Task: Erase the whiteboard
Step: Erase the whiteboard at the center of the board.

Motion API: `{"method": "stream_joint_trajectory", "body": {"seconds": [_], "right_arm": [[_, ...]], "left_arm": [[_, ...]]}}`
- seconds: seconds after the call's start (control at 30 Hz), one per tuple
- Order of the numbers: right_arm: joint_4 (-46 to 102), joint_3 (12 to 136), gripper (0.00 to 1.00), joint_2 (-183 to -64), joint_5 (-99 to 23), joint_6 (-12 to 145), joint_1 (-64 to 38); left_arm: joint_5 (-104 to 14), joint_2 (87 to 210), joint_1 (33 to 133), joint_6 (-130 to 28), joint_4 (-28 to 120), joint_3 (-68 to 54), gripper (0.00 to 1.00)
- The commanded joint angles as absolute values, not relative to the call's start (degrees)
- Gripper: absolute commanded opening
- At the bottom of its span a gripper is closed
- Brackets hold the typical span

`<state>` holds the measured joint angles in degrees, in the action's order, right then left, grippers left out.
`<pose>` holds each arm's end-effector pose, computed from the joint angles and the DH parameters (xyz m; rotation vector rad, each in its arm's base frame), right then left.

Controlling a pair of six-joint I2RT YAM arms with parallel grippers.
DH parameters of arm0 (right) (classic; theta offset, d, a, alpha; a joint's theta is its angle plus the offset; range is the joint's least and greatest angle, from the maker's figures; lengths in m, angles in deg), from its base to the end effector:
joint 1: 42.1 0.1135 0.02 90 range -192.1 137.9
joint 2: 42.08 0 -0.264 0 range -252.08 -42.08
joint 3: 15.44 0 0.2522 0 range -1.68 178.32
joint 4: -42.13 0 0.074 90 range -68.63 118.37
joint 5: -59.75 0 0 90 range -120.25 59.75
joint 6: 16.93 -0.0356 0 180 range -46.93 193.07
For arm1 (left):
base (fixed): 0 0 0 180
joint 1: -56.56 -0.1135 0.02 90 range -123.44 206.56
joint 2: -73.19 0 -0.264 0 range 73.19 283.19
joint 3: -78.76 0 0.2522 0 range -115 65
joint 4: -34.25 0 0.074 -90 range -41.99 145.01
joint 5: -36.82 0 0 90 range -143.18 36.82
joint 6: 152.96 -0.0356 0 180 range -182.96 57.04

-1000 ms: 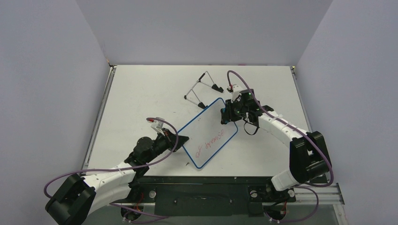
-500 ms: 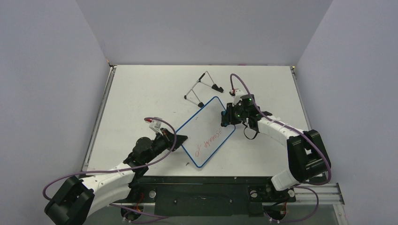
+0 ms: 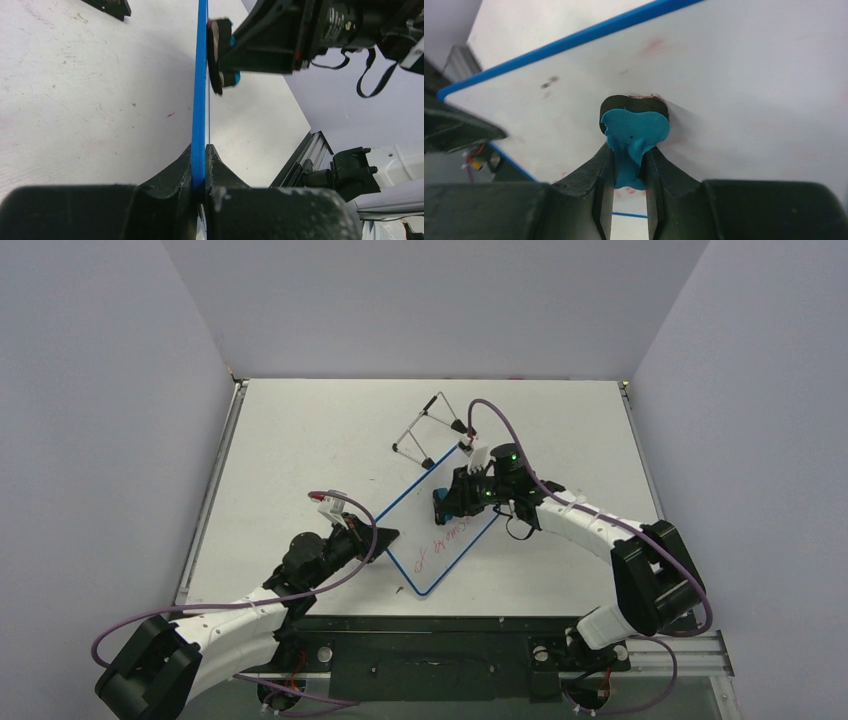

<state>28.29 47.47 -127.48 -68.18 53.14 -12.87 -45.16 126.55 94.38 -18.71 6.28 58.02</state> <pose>0.2634 0.1725 0.2197 -0.5791 2.2373 1.1907 0.1421 -0.1166 0.1805 0.0151 1.7959 -1.1796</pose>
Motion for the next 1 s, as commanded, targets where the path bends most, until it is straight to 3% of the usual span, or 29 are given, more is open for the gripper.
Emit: {"method": "stream_joint_trajectory", "body": {"seconds": [0.0,0.27,0.43,0.53,0.7,0.83,0.97], "right_arm": [[23.7,51.9,0.00,-125.7,-57.5,59.5,-20.3],[15.6,56.0,0.00,-131.2,-48.7,66.3,-23.4],[13.7,56.6,0.00,-131.9,-52.6,69.3,-21.9],[11.8,57.5,0.00,-130.2,-60.1,73.5,-15.6],[7.8,61.4,0.00,-127.8,-61.0,79.6,-3.9],[5.0,62.2,0.00,-127.4,-56.3,82.5,3.9],[3.5,63.4,0.00,-128.7,-47.6,83.1,4.1]], "left_arm": [[-38.0,125.7,95.6,-19.8,1.9,56.7,0.00],[-36.8,126.5,95.6,-20.2,1.6,56.6,0.00],[-36.9,126.9,95.5,-20.2,0.7,57.1,0.00],[-37.1,127.4,95.5,-20.2,0.4,56.9,0.00],[-39.0,128.1,95.4,-18.8,1.3,55.6,0.00],[-41.9,128.3,95.5,-16.1,1.2,55.4,0.00],[-42.9,128.4,95.5,-14.5,-0.1,55.6,0.00]]}}
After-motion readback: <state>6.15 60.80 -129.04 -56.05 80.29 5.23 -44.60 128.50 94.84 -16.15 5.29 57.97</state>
